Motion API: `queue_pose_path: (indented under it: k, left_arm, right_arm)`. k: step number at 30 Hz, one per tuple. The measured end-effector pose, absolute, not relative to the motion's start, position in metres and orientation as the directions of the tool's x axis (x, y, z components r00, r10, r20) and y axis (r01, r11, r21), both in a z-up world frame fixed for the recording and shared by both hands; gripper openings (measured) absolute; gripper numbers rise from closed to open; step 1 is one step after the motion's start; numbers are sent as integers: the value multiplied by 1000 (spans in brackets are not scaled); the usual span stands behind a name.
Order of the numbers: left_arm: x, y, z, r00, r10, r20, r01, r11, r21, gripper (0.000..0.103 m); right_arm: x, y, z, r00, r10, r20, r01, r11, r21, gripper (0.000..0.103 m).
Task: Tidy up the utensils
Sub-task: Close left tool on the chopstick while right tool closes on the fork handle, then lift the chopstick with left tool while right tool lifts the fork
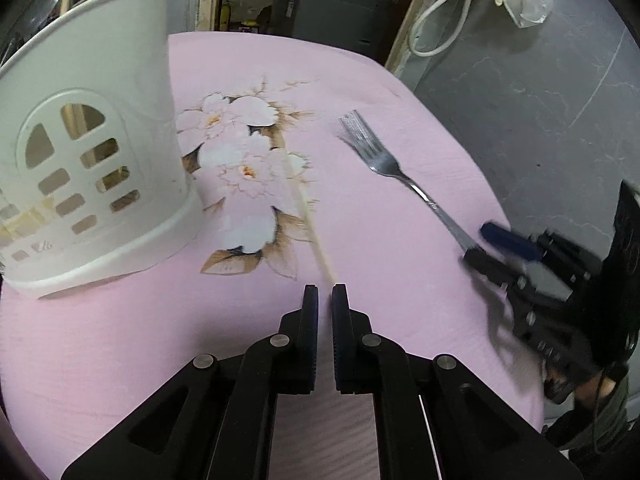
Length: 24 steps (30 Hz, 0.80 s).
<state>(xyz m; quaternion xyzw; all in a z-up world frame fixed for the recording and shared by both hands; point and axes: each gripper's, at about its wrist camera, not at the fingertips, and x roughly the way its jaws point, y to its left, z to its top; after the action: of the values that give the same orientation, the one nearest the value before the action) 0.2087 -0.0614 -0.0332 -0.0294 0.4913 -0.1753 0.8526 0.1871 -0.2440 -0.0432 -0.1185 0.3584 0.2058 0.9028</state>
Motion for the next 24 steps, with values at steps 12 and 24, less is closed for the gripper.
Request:
queue_pose_path:
  k: [12,24]
  left_arm:
    - [242,-73,-29,485,-311,-817,236,946,-220,5]
    - [271,-74,-42,450,-308,-838,210,949,-236,5]
  right_arm:
    - [235,-230,-37,610,305,-731,-504,862,-62,30]
    - [245,-216,-45,591,274,-758,-539,834,-118,32]
